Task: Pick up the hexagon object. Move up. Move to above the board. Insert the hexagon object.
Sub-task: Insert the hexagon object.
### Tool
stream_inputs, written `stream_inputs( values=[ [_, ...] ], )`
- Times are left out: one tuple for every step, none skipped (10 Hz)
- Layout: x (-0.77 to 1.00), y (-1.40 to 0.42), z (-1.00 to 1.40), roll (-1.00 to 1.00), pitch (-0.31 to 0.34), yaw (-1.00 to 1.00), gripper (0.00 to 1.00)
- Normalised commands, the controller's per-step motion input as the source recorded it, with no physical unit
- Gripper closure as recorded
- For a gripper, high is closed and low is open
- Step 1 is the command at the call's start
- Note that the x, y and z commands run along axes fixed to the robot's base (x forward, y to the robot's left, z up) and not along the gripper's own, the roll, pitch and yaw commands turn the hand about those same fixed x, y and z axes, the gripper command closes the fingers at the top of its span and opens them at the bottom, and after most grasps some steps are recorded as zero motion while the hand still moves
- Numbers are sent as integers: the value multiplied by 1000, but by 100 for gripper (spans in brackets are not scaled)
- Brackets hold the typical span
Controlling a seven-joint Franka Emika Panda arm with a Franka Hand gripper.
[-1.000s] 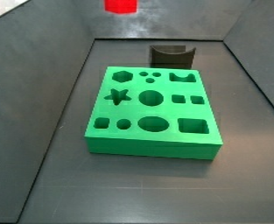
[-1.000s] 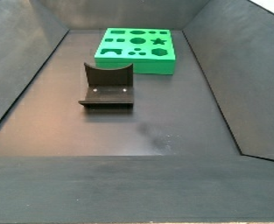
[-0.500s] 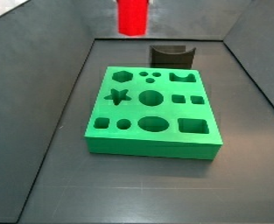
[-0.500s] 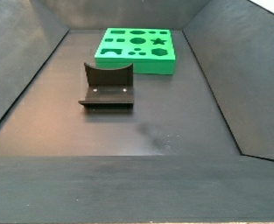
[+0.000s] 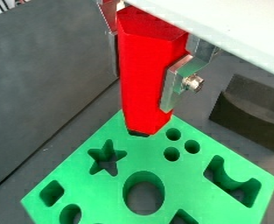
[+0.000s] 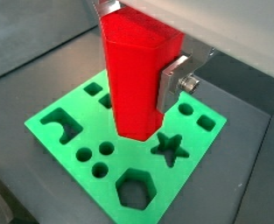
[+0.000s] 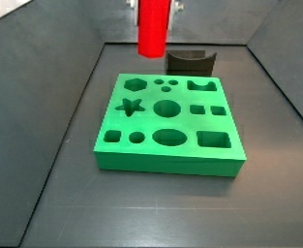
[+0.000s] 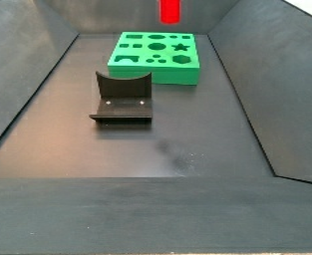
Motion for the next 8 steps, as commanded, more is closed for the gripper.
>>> stream_inputs(
  values=[
    [0, 206, -406, 43, 0, -43, 100],
    [-34, 140, -366, 66, 0, 0, 100],
    [-3, 117, -366, 40, 0, 0, 100],
    [0, 60, -103, 0, 0, 0, 100],
    [31, 0, -9, 0, 0, 0, 100],
    [0, 0, -366, 11, -29, 0, 100],
    [-29, 0, -554, 14, -81, 0, 100],
    [-14, 29, -489, 0, -87, 0, 100]
  ],
)
